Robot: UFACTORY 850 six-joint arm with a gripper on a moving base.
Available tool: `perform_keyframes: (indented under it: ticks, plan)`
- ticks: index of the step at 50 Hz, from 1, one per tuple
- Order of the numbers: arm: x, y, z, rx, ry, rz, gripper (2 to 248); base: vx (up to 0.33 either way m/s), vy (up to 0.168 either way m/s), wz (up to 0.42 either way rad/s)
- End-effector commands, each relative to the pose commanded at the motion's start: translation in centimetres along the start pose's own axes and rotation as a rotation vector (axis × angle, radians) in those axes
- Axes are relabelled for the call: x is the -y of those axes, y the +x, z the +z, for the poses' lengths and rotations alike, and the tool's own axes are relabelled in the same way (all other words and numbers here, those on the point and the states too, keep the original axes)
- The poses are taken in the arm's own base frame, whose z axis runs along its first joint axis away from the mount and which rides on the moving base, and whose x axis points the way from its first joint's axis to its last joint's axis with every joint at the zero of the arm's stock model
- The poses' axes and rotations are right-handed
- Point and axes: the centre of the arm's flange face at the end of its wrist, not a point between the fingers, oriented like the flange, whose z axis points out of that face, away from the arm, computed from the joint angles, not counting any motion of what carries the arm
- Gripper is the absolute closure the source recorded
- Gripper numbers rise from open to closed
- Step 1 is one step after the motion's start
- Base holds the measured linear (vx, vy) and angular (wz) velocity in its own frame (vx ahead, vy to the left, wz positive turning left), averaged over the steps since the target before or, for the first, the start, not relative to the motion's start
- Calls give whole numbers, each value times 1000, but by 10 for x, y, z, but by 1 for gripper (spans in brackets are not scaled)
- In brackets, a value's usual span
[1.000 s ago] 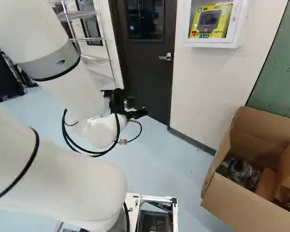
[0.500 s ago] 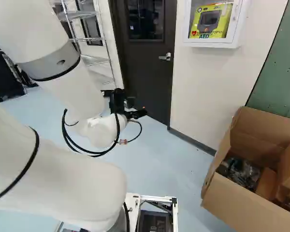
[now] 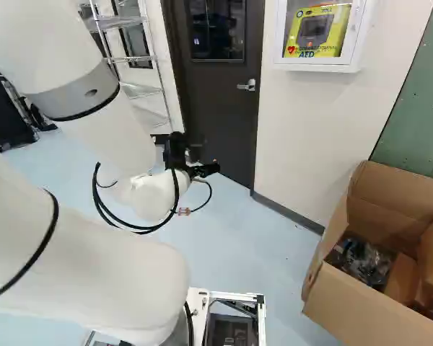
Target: Open the door and move inside
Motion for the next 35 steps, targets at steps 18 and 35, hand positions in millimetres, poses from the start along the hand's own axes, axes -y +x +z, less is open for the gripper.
perform_keyframes:
  ticks: [18,35]
  plan:
    - [0,0,0,0,0,0,3,140,59,-18]
    - [0,0,0,0,0,0,3,150,75,-16]
